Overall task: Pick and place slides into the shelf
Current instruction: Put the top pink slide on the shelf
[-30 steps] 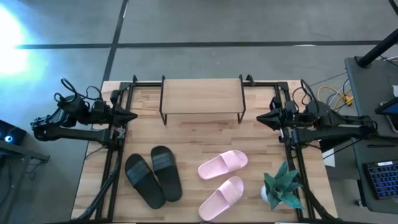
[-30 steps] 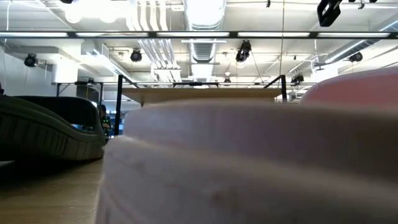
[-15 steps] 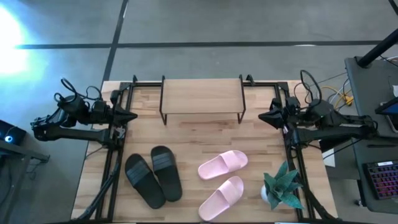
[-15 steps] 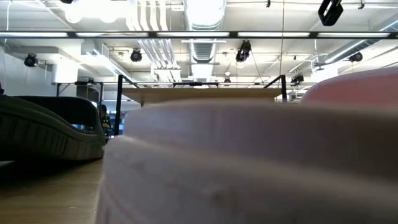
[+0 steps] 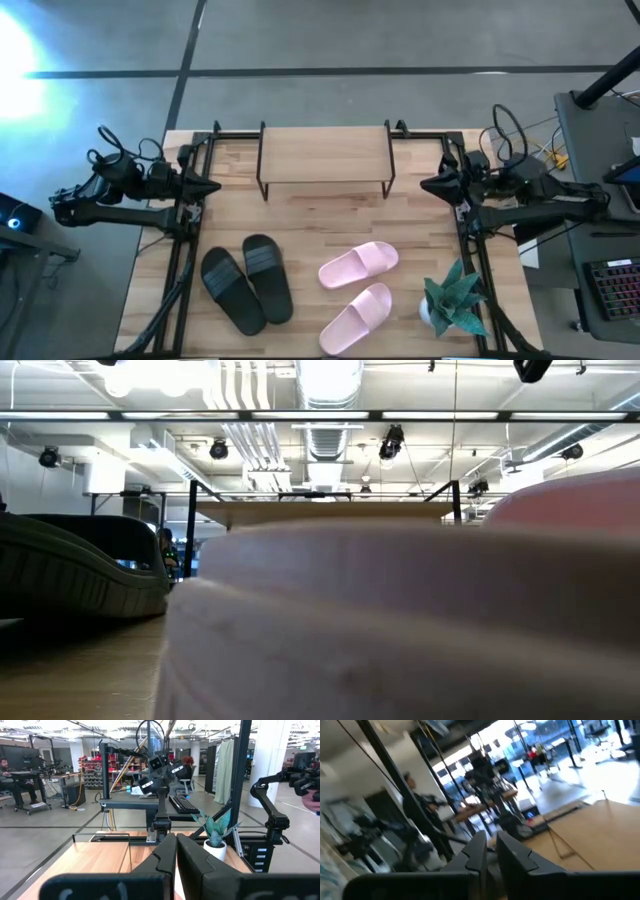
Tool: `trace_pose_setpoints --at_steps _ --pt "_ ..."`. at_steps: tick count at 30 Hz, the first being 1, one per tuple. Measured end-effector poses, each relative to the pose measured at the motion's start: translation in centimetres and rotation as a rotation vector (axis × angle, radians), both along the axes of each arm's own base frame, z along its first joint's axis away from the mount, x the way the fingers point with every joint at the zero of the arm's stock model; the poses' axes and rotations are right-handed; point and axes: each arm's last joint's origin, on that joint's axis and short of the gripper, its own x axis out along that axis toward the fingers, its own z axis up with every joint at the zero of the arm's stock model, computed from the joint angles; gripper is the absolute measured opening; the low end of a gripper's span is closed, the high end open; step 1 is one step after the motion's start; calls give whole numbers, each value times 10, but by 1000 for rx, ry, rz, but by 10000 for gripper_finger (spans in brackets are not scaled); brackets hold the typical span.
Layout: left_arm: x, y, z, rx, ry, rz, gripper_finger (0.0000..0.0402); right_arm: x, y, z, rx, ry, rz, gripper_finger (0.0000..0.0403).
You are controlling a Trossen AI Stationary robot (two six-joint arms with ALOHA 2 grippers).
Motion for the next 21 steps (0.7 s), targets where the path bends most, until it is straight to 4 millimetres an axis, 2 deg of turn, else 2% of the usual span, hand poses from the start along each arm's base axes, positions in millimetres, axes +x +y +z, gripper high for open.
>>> trace_pose_setpoints --at_steps 4,11,21 --pt "0 0 0 0 0 0 0 0 0 3 -21 67 -2 74" --pt "0 0 0 0 0 0 0 -2 0 6 -70 88 -11 117" --pt "0 0 0 0 0 0 0 -6 -1 7 -68 79 -38 118"
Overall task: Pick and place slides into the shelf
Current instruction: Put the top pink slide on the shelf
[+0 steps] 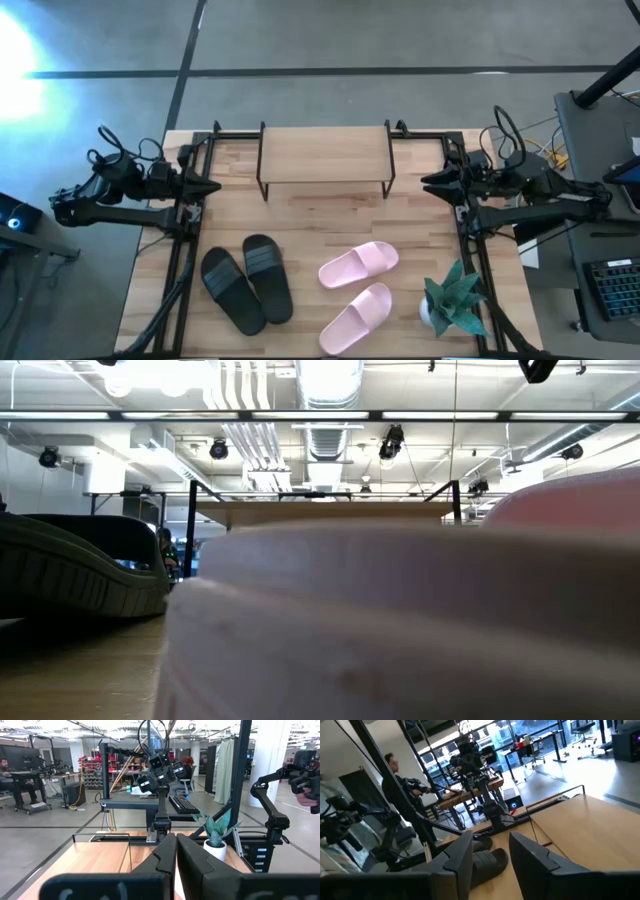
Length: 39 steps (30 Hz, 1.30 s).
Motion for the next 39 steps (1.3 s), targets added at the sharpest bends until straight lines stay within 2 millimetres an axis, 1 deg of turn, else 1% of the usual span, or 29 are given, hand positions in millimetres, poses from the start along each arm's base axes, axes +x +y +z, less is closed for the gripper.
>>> trace_pose_setpoints --at_steps 10,17,27,39 --pt "0 0 0 0 0 0 0 2 0 -1 0 9 0 107" --pt "0 0 0 0 0 0 0 3 0 -2 3 21 12 109" --pt "0 0 0 0 0 0 0 2 0 -12 -10 122 12 100" --pt "0 0 0 0 0 0 0 2 0 -12 -8 123 12 98"
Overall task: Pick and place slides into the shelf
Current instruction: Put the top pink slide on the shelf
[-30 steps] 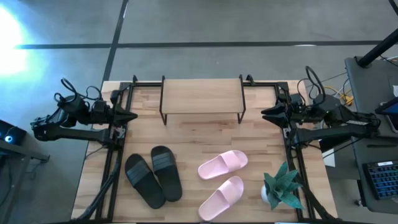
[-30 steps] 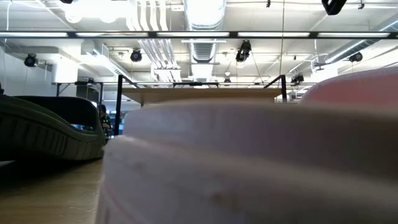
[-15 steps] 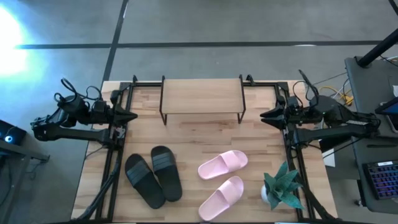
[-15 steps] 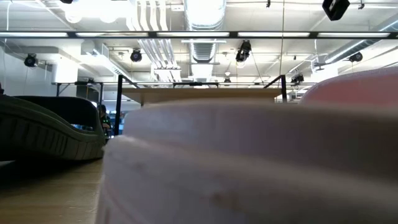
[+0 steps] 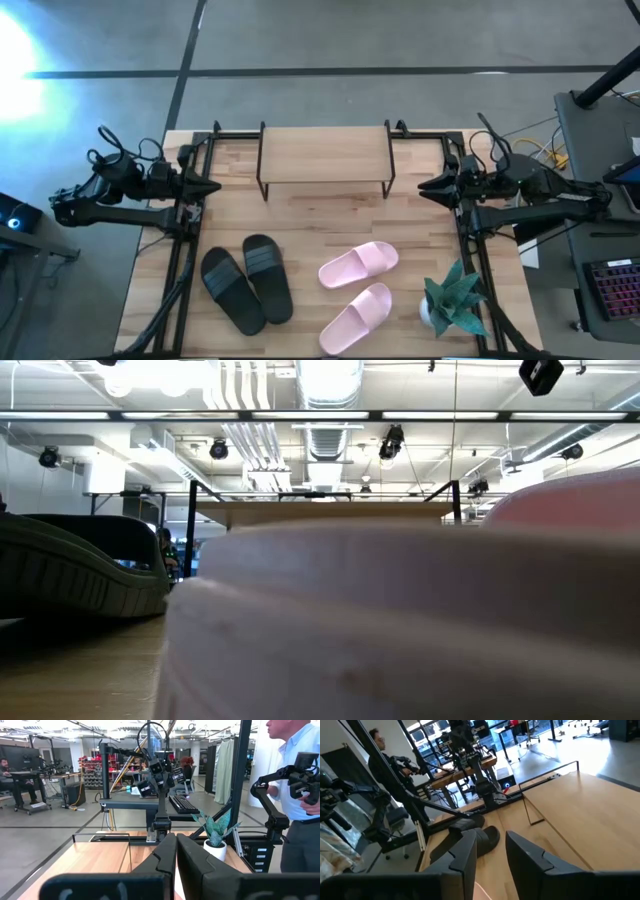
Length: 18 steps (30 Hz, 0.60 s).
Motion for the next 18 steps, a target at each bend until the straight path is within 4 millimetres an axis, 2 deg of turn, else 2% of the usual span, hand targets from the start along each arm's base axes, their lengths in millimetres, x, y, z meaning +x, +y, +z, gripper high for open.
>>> trace_pose_setpoints --at_steps 7,18 --pt "0 0 0 0 0 0 0 -2 0 1 -3 -7 0 93" --pt "0 0 0 0 0 0 0 -16 0 1 -149 -31 17 92"
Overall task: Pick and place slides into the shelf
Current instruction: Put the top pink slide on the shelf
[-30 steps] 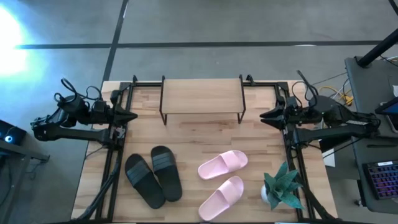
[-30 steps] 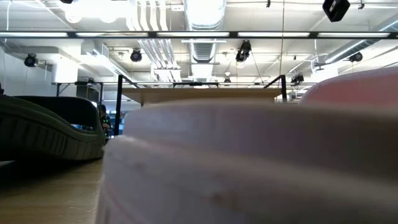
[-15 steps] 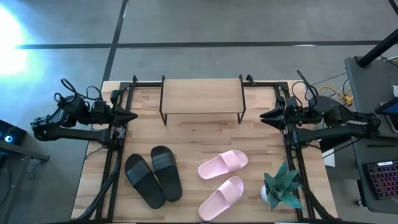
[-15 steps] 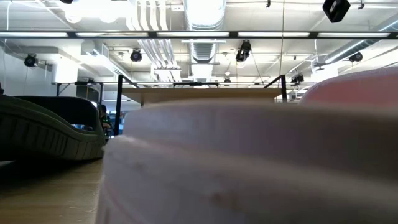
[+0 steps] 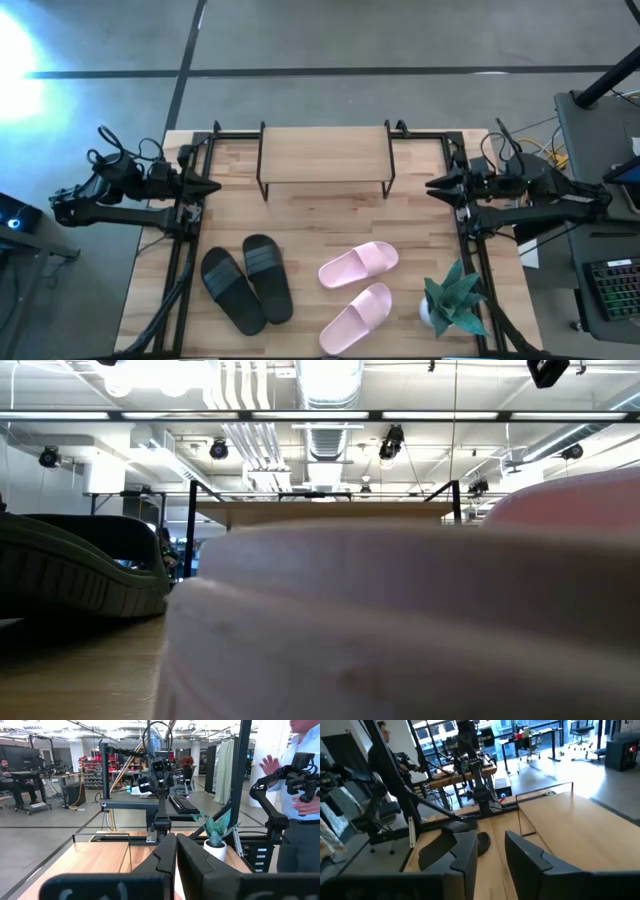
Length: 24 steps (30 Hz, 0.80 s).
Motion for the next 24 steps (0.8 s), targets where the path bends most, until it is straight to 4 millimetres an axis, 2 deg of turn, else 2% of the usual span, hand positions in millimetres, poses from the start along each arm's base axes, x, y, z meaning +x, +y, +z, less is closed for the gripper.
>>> trace_pose_setpoints --at_steps 4,9,17,20,24 --pt "0 0 0 0 -1 0 0 -4 0 -11 4 86 -7 88" --pt "0 0 0 0 0 0 0 -3 -2 -36 -3 150 -59 86" --pt "0 0 0 0 0 0 0 6 -2 -62 -10 -102 -70 86" --pt "0 0 0 0 0 0 0 5 -2 -63 -14 -176 -70 86" --pt "0 0 0 0 0 0 0 1 -1 -60 69 -197 -47 86"
